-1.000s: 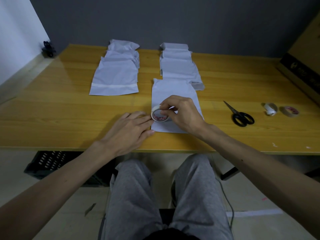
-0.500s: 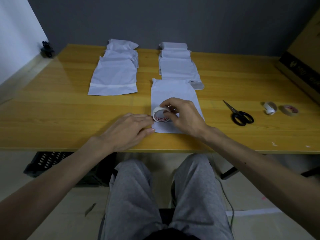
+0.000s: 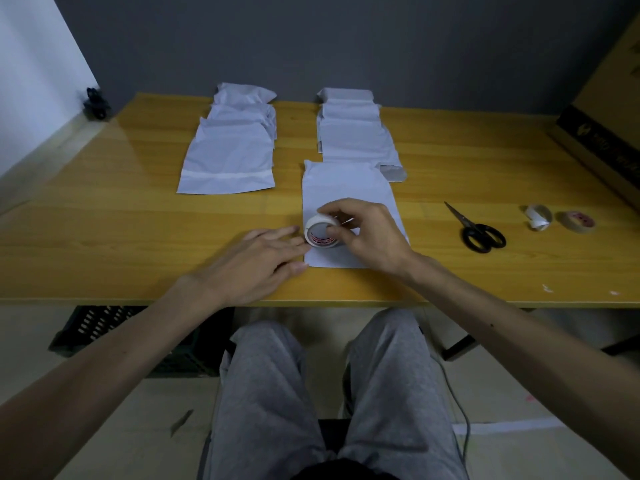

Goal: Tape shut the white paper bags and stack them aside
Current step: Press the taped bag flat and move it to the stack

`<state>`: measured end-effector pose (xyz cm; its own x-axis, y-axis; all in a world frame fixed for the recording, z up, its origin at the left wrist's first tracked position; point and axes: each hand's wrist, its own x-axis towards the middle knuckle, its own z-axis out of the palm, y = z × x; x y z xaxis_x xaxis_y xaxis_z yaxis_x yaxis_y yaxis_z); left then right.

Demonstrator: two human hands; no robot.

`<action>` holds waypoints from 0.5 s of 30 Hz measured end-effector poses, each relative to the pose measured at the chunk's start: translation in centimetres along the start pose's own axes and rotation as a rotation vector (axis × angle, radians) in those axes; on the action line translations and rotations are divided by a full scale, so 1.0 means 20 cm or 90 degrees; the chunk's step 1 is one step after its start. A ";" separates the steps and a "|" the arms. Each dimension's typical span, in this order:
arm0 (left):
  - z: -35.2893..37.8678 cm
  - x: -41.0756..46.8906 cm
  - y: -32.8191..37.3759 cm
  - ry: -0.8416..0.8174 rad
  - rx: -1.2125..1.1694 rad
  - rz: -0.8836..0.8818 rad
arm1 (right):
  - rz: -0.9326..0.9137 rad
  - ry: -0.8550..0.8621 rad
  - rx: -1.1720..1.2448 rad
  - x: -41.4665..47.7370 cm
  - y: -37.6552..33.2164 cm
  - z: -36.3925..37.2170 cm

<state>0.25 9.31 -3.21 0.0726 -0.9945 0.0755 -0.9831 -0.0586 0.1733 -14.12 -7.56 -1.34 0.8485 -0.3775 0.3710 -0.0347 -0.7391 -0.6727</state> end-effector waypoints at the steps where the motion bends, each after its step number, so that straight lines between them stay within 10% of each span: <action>1: 0.00 0.00 0.00 -0.003 0.004 0.001 | 0.019 0.005 0.011 0.00 0.00 0.00; 15: 0.03 -0.02 -0.01 -0.081 -0.009 -0.018 | 0.039 0.017 0.030 -0.02 0.01 0.00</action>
<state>0.39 9.59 -3.93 0.0772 -0.9955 -0.0540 -0.9784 -0.0861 0.1881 -14.52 -7.44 -1.60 0.8307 -0.4372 0.3448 -0.0610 -0.6869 -0.7242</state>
